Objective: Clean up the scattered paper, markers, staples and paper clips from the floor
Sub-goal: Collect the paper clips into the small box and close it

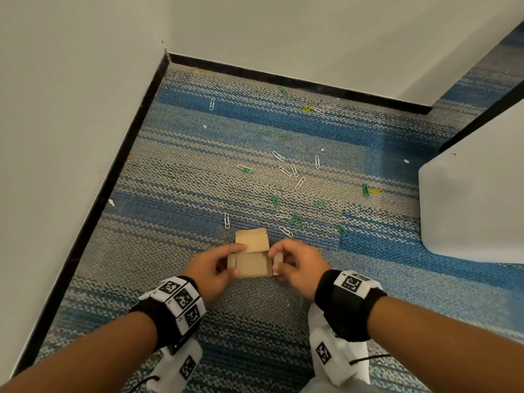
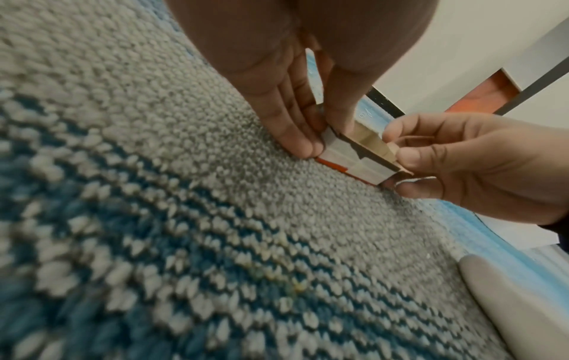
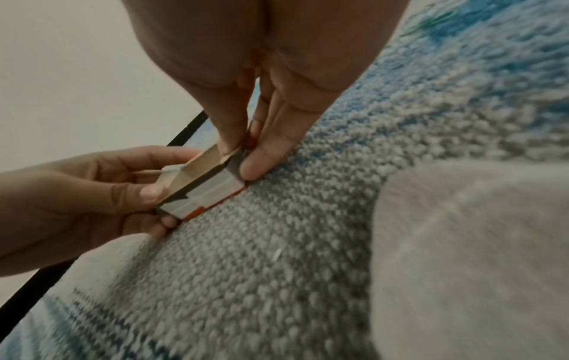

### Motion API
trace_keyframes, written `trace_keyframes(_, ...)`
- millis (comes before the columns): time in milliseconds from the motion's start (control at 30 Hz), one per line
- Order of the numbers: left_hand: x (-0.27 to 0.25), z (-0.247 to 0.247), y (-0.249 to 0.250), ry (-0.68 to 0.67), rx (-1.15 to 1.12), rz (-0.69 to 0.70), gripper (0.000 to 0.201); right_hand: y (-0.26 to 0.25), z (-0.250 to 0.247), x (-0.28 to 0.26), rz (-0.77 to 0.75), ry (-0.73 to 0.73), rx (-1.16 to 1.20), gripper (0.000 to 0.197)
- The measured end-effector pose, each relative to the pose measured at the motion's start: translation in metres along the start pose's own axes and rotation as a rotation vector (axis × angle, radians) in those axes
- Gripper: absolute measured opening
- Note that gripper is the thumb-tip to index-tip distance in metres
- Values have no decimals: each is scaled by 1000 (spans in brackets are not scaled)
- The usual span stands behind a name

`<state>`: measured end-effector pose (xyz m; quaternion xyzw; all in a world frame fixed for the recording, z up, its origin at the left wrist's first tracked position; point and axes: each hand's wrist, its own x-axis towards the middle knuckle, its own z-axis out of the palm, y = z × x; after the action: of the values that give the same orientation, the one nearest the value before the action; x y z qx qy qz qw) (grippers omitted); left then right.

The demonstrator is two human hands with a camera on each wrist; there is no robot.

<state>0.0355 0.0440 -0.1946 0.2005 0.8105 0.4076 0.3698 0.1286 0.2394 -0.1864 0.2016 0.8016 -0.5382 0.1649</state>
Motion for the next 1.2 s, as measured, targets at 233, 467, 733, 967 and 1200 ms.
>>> trace_keyframes(233,1,-5,-1,-32,-93,10,63,-3,-9,4,-78,-63,-64,28)
trace_keyframes(467,-5,-16,6,-49,127,104,39,9,-44,9,-86,214,-70,31)
trace_keyframes(733,16,-46,33,193,362,58,10,10,-56,22,-109,213,-359,11)
trace_keyframes(967,49,-65,25,154,545,14,29,9,-81,44,91,396,335,43)
trace_keyframes(1200,61,-58,23,-32,706,117,33,19,-103,39,90,226,-28,34)
